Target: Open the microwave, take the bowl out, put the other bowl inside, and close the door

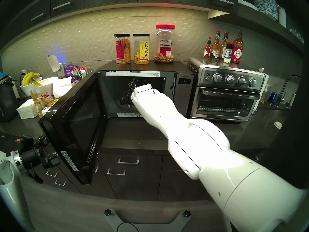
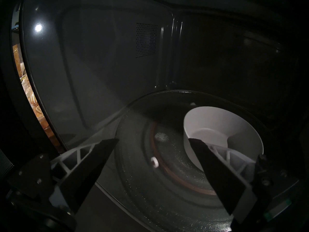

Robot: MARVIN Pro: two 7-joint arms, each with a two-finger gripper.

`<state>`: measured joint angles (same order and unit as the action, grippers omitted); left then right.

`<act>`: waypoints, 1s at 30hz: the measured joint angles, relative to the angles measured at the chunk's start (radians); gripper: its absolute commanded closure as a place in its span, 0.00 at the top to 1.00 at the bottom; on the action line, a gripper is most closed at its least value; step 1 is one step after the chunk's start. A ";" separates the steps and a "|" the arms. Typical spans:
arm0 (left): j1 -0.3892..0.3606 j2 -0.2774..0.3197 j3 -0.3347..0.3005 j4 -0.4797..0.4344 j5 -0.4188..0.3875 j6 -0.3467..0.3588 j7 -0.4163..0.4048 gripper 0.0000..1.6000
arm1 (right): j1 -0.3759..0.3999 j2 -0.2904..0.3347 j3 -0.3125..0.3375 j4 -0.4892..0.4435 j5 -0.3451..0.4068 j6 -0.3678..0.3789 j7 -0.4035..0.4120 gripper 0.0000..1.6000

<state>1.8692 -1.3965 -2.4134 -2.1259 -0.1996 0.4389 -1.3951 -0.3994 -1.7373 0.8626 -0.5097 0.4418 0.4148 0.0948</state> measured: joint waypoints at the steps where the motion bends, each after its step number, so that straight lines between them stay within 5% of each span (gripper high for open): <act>1: 0.000 0.000 0.000 0.000 0.000 0.000 0.000 1.00 | 0.000 -0.001 0.000 0.001 -0.002 -0.002 -0.002 1.00; 30: 0.000 0.000 0.000 0.000 0.000 0.000 0.000 1.00 | 0.027 -0.052 0.017 0.136 -0.059 -0.078 -0.046 1.00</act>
<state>1.8692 -1.3965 -2.4134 -2.1259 -0.1996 0.4390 -1.3951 -0.3724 -1.7893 0.8796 -0.3735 0.3826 0.3373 0.0493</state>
